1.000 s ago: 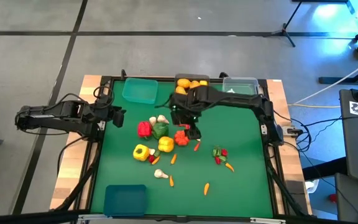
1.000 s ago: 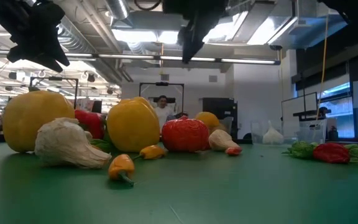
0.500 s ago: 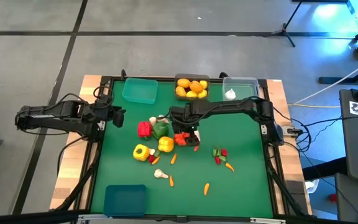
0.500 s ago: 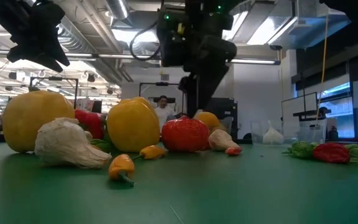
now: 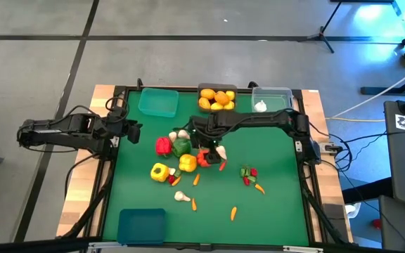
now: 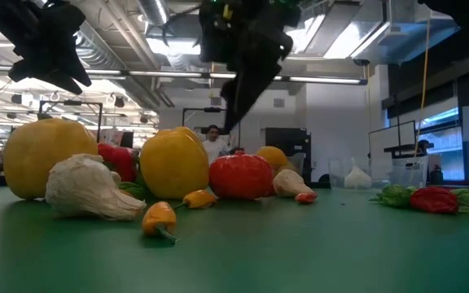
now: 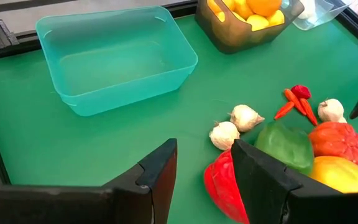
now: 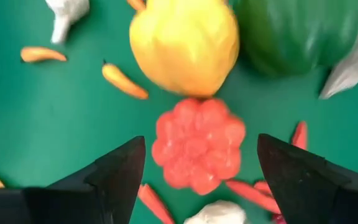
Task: Sort produce into baskets
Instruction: Put the pumpkin into the light blue bin
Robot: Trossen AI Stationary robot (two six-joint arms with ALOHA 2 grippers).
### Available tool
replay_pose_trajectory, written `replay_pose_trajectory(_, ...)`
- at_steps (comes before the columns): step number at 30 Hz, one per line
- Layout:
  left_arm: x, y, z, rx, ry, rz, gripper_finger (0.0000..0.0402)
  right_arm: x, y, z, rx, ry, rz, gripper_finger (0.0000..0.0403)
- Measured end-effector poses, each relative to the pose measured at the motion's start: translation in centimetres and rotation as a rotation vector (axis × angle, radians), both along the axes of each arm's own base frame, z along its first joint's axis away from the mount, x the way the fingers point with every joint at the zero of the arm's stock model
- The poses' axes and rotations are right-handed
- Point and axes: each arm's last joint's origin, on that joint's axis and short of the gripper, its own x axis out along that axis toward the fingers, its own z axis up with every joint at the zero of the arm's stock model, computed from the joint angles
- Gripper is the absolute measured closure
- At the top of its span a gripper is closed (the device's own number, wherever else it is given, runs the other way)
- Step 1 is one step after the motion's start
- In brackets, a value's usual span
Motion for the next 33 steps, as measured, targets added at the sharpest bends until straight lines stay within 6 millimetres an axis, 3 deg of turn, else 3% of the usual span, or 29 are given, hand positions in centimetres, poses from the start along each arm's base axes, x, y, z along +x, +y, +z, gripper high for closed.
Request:
replay_pose_trajectory(5,0.0,0.0,0.0,0.000,0.000,0.000,0.0251,0.1,0.4,0.2,-0.040,-0.018,0.048,0.0064)
replay_pose_trajectory(11,0.0,0.0,0.0,0.000,0.000,0.000,0.0251,0.3,2.4,-1.0,-0.129,0.038,0.063,0.0007)
replay_pose_trajectory(20,0.0,0.0,0.0,-0.013,-0.011,0.013,0.0251,1.1,3.2,-2.3,-0.168,0.021,0.090,0.0015)
replay_pose_trajectory(33,0.0,0.0,0.0,-0.023,-0.021,0.025,0.0251,2.0,3.3,-7.7,-0.115,0.178,0.066,0.0008)
